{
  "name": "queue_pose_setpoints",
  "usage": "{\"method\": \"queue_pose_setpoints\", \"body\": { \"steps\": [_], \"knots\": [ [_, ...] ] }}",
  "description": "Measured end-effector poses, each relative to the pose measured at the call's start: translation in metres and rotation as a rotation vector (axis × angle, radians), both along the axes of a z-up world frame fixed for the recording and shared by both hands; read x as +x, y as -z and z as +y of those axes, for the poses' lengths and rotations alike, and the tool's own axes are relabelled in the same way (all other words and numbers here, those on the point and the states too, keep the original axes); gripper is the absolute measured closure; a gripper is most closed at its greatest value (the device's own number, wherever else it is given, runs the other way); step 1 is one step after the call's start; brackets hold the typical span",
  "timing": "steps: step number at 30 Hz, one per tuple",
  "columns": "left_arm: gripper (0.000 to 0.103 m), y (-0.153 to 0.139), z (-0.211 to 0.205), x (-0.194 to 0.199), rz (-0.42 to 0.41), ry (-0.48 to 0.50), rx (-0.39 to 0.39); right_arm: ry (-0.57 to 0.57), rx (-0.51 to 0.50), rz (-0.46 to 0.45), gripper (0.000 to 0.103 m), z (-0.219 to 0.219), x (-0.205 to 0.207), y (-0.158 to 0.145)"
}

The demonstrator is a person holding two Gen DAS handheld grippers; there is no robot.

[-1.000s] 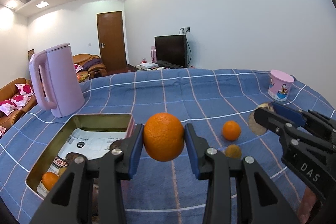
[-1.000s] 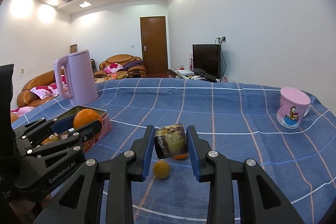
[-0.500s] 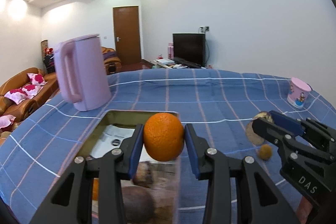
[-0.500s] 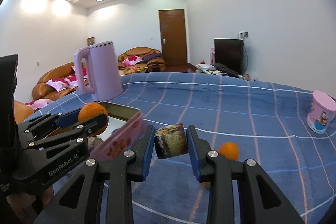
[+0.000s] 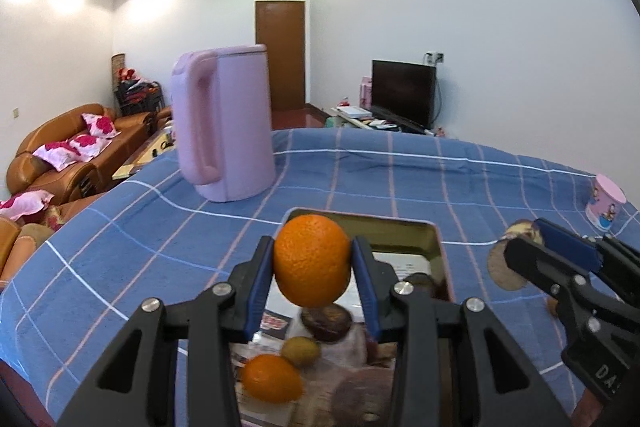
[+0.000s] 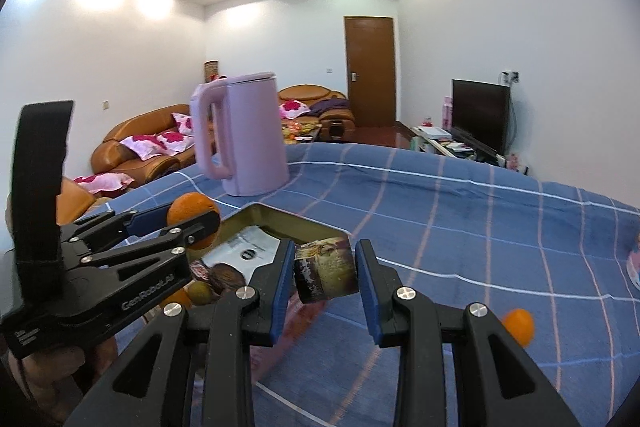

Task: Organize fruits
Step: 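Carry the orange with left gripper while right carries the labeled can over the pink tin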

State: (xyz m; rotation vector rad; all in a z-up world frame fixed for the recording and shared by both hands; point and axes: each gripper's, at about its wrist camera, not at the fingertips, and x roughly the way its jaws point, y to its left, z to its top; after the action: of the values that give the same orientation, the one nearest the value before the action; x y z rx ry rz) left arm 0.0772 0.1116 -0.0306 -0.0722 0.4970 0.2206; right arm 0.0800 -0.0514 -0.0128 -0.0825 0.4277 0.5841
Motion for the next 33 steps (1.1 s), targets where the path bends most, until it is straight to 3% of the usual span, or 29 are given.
{"method": "queue_pose_setpoints", "body": {
  "steps": [12,33],
  "knots": [
    [0.062,0.011,0.032,0.014,0.063,-0.020,-0.023,-0.050,-0.010,0.032,0.070,0.032,0.011,0.010],
    [0.062,0.027,0.033,0.028,0.143,0.022,-0.038,-0.066,-0.062,0.103,0.070,0.057,0.035,0.030]
  ]
}}
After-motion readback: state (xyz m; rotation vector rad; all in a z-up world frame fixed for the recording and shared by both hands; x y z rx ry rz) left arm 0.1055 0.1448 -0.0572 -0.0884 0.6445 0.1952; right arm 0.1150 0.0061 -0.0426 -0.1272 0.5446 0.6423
